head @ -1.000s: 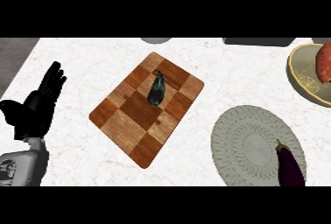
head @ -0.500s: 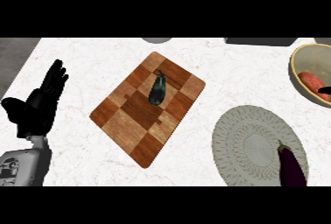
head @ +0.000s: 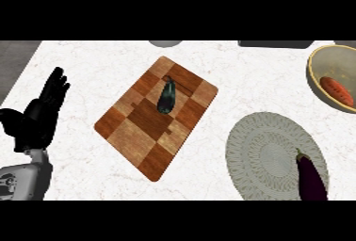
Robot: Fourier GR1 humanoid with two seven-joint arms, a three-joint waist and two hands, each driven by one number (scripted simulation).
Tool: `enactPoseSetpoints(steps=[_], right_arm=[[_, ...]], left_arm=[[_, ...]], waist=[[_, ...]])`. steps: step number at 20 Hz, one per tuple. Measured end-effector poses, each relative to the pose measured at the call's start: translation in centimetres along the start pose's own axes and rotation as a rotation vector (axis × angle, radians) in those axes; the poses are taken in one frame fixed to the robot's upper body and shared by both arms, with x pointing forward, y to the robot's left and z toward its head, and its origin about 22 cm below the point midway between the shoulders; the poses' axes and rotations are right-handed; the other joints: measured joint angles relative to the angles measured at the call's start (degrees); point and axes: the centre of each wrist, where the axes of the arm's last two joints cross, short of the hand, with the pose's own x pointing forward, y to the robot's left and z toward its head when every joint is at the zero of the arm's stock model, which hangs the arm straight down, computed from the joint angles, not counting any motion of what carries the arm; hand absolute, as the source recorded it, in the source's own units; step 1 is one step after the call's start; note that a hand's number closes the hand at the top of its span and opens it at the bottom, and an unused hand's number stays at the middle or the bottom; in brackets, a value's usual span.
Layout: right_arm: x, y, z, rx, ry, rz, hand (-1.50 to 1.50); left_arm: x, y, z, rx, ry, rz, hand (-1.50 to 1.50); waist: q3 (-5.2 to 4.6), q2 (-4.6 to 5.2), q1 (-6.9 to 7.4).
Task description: Pick the sweet potato from the placemat and place it in the bowl
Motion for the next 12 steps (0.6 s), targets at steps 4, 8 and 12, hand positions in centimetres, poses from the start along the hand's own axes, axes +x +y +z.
enactPoseSetpoints(steps=[4,8,12], right_arm=[[-0.5,-3.9,2.0,-0.009,0.020,-0.072,-1.50],[-1.4,-7.2,4.4,-0.002,0.032,-0.106,-1.50],[-1.9,-9.7,6.4,0.020,0.046,-0.156,-1.50]], left_arm=[[0.1,0.1,0.0,0.002,-0.002,-0.001,0.00],[0.1,0.1,0.2,0.008,-0.005,0.004,0.00],[0.1,0.4,0.4,0.013,-0.001,0.004,0.00]], waist=[[0.02,0.05,-0.27],[0.15,0.13,-0.46],[0.24,0.02,-0.81]])
